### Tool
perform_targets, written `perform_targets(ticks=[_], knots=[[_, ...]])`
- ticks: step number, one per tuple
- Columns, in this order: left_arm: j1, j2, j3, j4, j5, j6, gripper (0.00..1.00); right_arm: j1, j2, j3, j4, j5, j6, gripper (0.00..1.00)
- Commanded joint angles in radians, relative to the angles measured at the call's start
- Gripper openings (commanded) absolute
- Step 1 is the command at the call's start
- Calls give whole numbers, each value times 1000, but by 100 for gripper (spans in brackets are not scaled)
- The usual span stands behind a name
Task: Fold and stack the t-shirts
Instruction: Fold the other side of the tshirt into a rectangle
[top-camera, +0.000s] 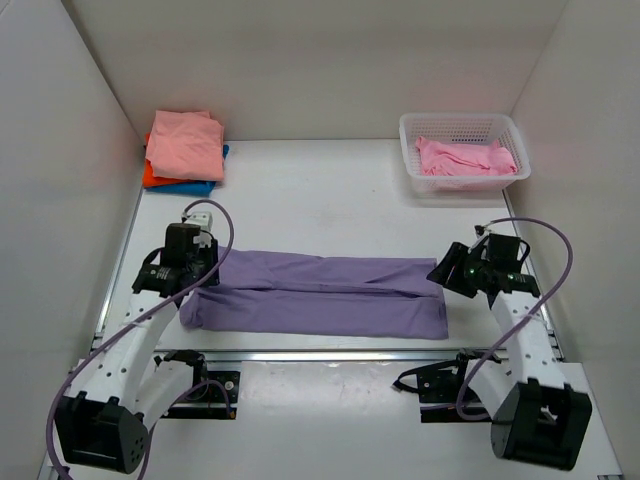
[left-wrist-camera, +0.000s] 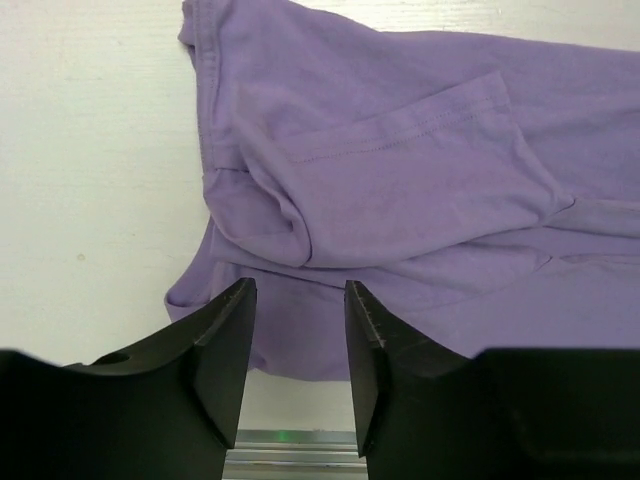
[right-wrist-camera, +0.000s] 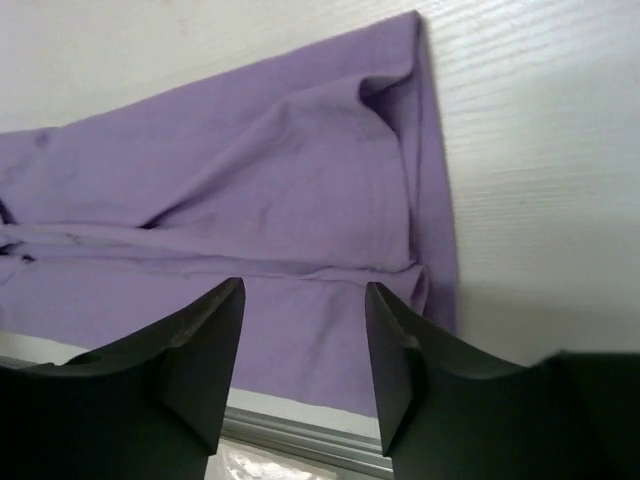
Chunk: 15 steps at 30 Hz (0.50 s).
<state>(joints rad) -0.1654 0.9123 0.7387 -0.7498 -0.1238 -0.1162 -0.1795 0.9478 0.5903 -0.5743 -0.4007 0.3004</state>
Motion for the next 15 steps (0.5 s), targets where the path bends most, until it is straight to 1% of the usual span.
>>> perform_targets(ticks=[1,3,4,5,6,7,8,9,10,11,12,13,14,15], knots=[[-2,-15,-1,-5,-24,-4,53,25,-116,17,-38,43,40,50],[-23,-1,8,-3,4,0,52,11,-113,29,-10,42,36,49],[-35,0,11,-3,-3,0,50,12,-98,32,13,28,36,47],[-60,14,8,-9,-13,-6,48,11,-72,35,54,4,39,44],[-84,22,7,-10,-19,-8,48,27,-51,45,80,3,29,39],[-97,33,-4,-5,-25,-11,46,53,-9,55,94,5,26,31],[-101,45,-10,1,-25,-16,44,93,41,63,134,13,19,29],[-108,57,-12,3,-28,-16,44,119,98,72,158,25,17,27],[-111,63,-16,4,-33,-20,44,147,112,75,171,29,16,25],[-108,77,-16,1,-25,-22,44,173,159,86,204,20,14,24],[-108,109,-15,4,-23,-19,44,172,208,95,230,14,22,18],[-112,118,-13,1,-25,-20,44,205,221,97,244,11,16,9],[-123,135,-4,-5,-16,-19,43,219,259,109,264,10,-1,6],[-125,154,-4,-8,-14,-20,44,230,304,129,263,19,-13,1]])
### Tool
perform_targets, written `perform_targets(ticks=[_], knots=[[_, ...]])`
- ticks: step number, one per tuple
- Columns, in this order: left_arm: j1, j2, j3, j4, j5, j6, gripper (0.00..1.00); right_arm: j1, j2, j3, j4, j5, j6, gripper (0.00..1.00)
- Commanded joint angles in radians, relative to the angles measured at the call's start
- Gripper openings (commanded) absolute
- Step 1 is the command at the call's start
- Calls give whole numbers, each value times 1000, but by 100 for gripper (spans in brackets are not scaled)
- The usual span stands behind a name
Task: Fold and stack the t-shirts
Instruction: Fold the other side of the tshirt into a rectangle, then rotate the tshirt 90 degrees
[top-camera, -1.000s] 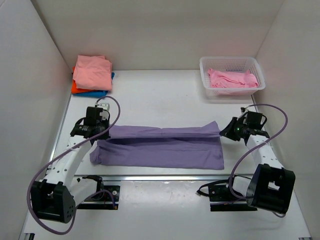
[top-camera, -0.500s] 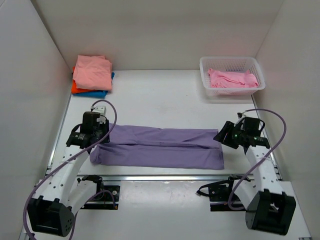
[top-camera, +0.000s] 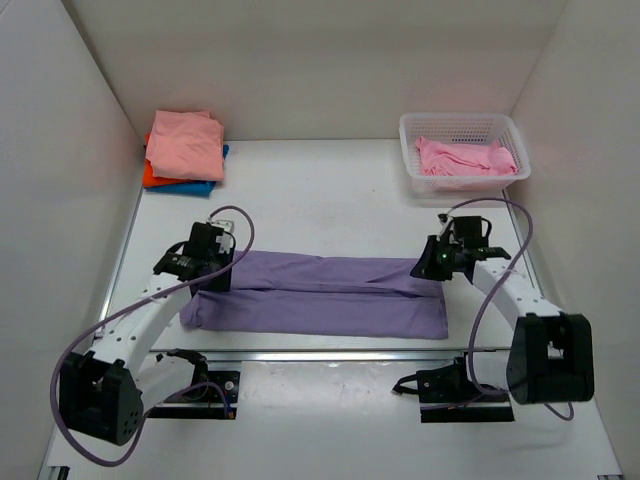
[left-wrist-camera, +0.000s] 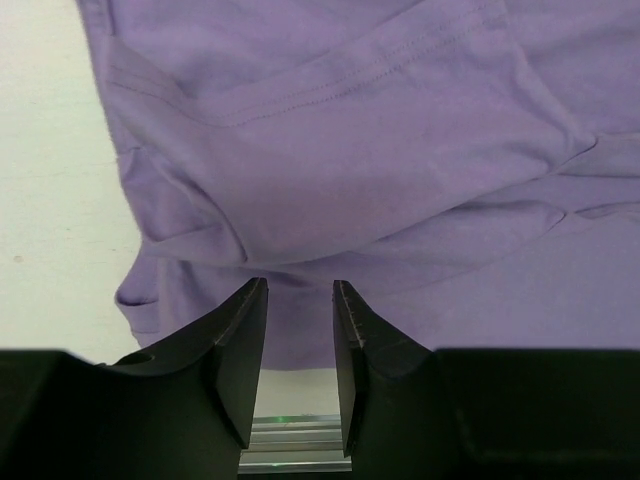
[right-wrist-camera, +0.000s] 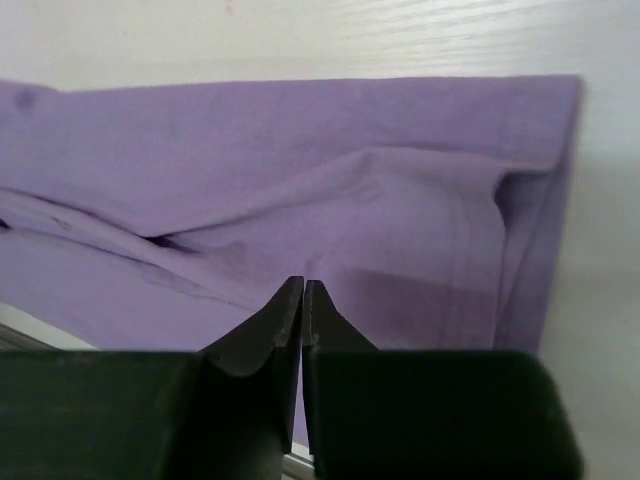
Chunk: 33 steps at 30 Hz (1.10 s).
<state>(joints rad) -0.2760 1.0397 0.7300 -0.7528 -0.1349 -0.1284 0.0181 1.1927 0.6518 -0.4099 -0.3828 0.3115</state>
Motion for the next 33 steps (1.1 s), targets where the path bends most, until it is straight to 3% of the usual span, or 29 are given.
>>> perform_targets(ticks=[1,8,11,17,21,24,27,28,30,31,32,33], knots=[[-20,39,6,3,-6,-11,44,37,86,95,85,4,-32,1],[-66,207,75,0,47,-16,43,77,314,166,62,5,-41,0],[-43,313,88,24,181,-40,41,83,399,180,30,16,-22,0],[-78,518,78,87,176,-42,37,105,435,178,-9,61,3,0],[-58,617,166,132,166,-47,36,100,412,149,-24,109,46,0],[-63,744,331,110,141,-42,35,105,354,83,-24,137,113,0],[-84,941,605,41,168,-17,34,132,280,8,12,128,210,0],[-101,998,773,8,169,-11,33,143,277,-9,10,122,225,0],[-120,1258,1217,-182,156,22,33,169,251,-12,-4,133,264,0],[-127,1331,1343,-236,164,30,33,192,246,-8,-19,145,270,0],[-141,1473,1602,-329,166,35,33,212,240,-6,-21,148,294,0],[-138,1511,1594,-266,181,9,29,233,220,-14,-24,156,316,0]])
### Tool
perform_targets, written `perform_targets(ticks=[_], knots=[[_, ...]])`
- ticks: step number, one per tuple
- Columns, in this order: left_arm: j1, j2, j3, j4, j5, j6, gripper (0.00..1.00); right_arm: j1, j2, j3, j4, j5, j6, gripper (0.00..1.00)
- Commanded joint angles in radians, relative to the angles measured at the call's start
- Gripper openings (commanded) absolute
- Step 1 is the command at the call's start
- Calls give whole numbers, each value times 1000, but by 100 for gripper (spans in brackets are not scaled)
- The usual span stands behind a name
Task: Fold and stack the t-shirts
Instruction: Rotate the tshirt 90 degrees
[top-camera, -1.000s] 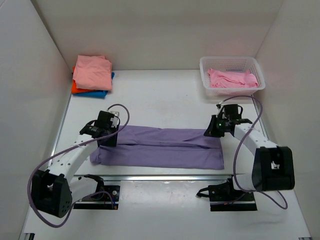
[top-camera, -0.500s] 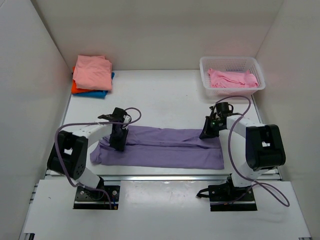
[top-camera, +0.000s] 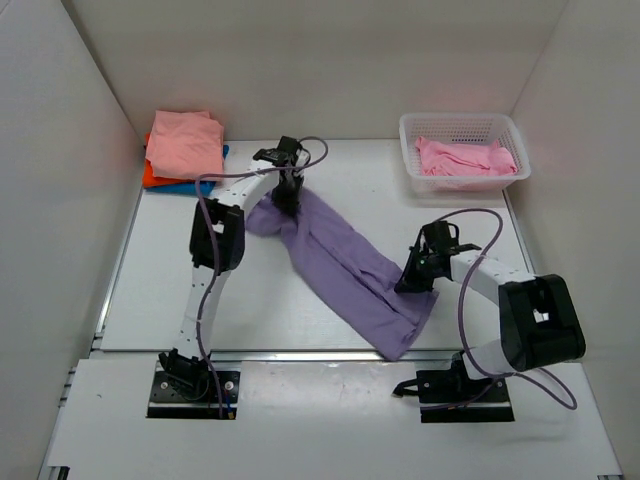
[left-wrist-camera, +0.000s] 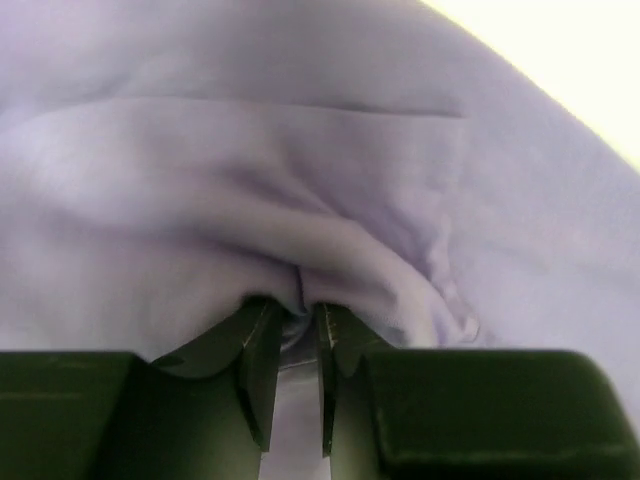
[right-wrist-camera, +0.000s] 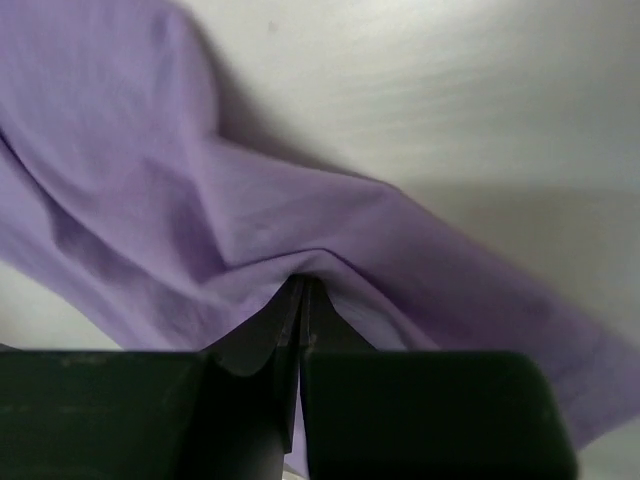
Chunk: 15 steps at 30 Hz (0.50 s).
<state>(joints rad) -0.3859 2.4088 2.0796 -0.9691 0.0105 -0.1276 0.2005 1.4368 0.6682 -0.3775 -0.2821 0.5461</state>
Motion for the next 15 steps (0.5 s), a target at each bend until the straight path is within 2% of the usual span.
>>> perform_targets(ticks=[1,3,5,9,13,15], knots=[[-21,162,232,-18,60,9,29,66,-41,-30,-55,61,93,0],[-18,240,352,-54,83,-6,27,147,-68,-44,-57,86,155,0],[-7,259,350,-40,118,-7,28,215,-104,-77,-29,119,234,0],[21,308,453,-27,154,-53,34,384,-202,-217,164,190,481,0],[54,283,450,71,206,-135,32,496,-265,-343,336,309,701,0],[73,280,448,116,210,-155,31,531,-269,-366,368,340,735,0]])
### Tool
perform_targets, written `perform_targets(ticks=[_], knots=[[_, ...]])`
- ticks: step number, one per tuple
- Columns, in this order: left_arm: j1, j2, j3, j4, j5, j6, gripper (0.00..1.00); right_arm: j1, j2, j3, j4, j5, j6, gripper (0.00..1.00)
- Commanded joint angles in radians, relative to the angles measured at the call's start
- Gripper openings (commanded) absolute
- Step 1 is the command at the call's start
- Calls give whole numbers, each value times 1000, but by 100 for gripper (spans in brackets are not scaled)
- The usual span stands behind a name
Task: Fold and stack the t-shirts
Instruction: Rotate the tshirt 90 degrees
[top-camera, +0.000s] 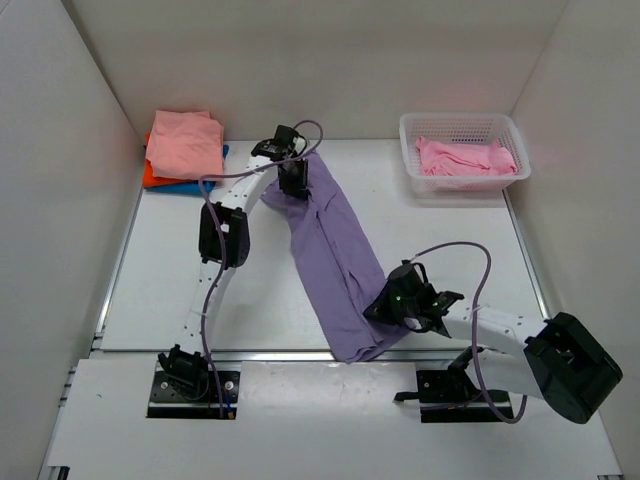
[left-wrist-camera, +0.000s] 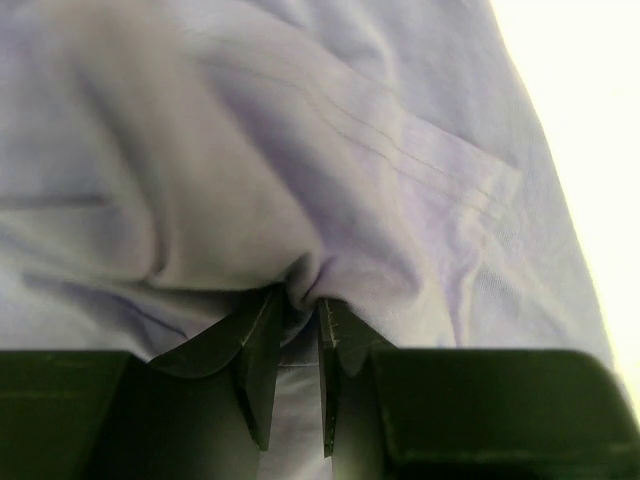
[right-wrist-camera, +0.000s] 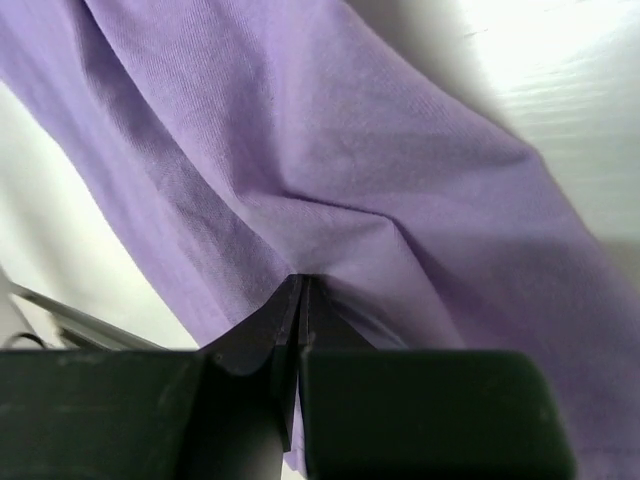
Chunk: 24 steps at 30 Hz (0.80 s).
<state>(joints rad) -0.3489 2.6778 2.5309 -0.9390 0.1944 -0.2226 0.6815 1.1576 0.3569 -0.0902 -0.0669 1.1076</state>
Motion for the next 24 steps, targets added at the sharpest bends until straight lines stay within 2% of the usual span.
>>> perform_targets(ticks=[1,4,9,12,16,19,20,22,24], knots=[[37,16,5,104,33,-70,31,73,20,-56,137,145,190,0],[57,28,15,190,51,-104,30,116,88,-32,226,167,198,0],[94,53,29,318,111,-201,28,145,230,-3,435,116,229,0],[93,66,28,377,134,-236,28,139,353,46,507,84,216,0],[79,85,41,451,169,-236,28,155,430,114,517,75,167,0],[90,74,92,525,212,-239,29,164,421,163,482,87,57,1],[91,44,104,557,215,-241,29,162,447,207,474,31,-92,0],[87,-27,92,600,230,-218,29,150,481,267,461,-67,-231,0],[87,-122,45,588,205,-160,33,165,475,300,409,-77,-282,0]])
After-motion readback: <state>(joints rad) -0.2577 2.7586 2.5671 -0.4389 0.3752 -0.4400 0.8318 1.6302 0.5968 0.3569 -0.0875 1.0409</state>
